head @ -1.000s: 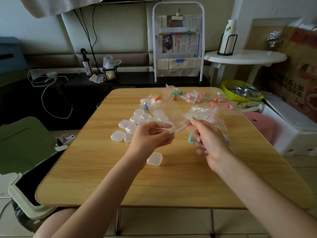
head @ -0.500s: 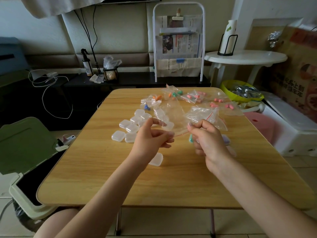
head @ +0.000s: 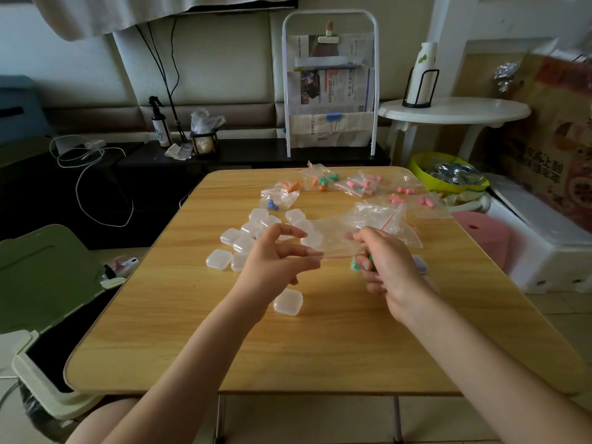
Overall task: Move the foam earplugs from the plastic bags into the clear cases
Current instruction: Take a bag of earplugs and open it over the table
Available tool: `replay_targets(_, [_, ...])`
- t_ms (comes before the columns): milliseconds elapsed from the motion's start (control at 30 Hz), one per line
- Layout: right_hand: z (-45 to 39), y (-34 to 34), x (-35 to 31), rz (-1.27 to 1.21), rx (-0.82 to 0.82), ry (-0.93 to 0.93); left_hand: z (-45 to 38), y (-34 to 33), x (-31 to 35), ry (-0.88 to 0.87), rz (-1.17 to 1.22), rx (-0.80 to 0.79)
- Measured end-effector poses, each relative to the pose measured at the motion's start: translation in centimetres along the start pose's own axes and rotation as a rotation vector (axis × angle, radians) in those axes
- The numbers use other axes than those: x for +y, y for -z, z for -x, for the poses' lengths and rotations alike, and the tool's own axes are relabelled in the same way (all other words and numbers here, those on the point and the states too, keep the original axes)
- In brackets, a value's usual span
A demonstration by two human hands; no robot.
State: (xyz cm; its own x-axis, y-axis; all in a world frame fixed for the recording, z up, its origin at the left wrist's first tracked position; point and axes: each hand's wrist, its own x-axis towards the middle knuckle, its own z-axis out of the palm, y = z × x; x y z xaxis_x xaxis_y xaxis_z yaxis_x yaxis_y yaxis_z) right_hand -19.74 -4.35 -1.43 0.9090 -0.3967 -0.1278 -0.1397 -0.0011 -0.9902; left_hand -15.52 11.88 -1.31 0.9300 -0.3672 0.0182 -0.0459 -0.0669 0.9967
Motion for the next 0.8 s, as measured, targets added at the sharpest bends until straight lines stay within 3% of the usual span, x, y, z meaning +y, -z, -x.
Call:
replay_targets(133, [-0.2, 0.4, 0.0, 0.045, 0.090, 0.083, 0.0, 0.1, -0.1, 0.010, -0.087, 0.015])
replay_targets(233, [-1.0, 1.1, -0.3, 0.069, 0.219, 0.106, -0.2, 0.6, -0.5, -0.088, -0.330, 0.055])
replay_targets(333, [-2.5, 2.4, -0.4, 0.040, 0.340, 0.152, -0.1, 1.5, -0.7, -0.135, -0.690, -0.156])
replay_targets(400, [-3.4, 3.3, -0.4, 0.015, 0.390, 0.160, 0.0, 2.0, -0.6, -0.104, -0.805, -0.339])
replay_targets(567, [-5.4, 5.4, 0.0, -0.041, 0.467, 0.166, 0.5, 2.5, -0.5, -0.098, -0.926, -0.494])
replay_targets(800, [-5.5, 5.7, -0.8, -0.192, 0.502, 0.271, 0.4, 3.0, -0.4, -0.122, -0.961, -0.500])
